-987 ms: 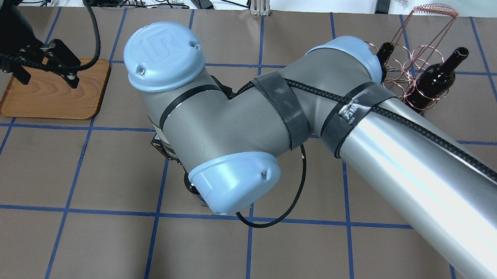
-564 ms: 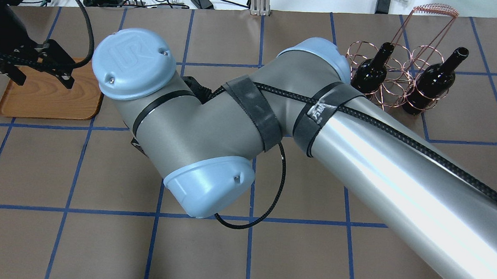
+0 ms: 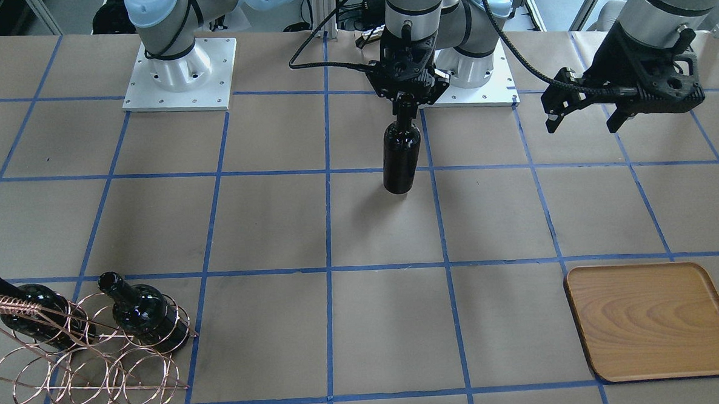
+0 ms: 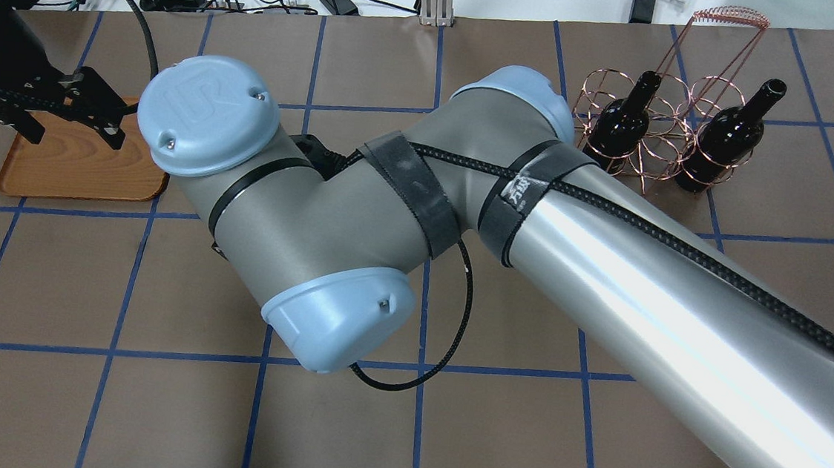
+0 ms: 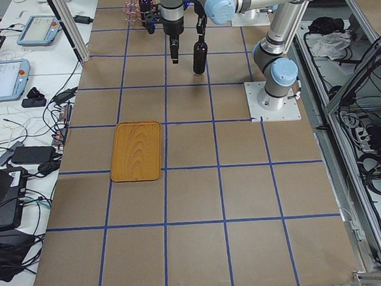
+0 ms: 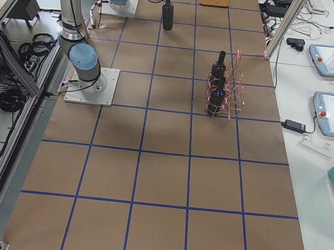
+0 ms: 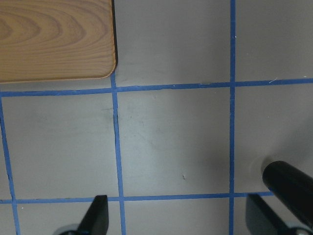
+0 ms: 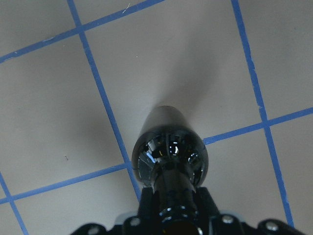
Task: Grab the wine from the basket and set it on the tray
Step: 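Carry the bottle across toward the left gripper with the right arm, then set the bottle upright on the table and release it with the right gripper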
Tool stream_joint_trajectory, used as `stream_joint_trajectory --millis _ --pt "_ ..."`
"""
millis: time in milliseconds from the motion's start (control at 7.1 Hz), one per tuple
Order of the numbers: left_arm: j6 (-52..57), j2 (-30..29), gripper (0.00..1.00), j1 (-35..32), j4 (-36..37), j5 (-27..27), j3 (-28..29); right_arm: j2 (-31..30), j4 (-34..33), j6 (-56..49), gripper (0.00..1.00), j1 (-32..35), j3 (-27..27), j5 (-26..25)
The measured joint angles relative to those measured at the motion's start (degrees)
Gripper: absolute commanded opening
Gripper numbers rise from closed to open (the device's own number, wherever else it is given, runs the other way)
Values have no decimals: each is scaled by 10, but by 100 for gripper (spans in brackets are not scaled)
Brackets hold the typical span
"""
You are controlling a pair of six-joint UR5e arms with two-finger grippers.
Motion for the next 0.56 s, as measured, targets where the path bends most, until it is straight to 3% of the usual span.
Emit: stream_joint_trajectory --millis 282,564 --pt "15 -1 100 0 1 -3 -1 1 -3 0 99 1 0 -16" --pt "22 -2 100 0 1 -4 -2 -1 -5 0 99 0 -1 -23"
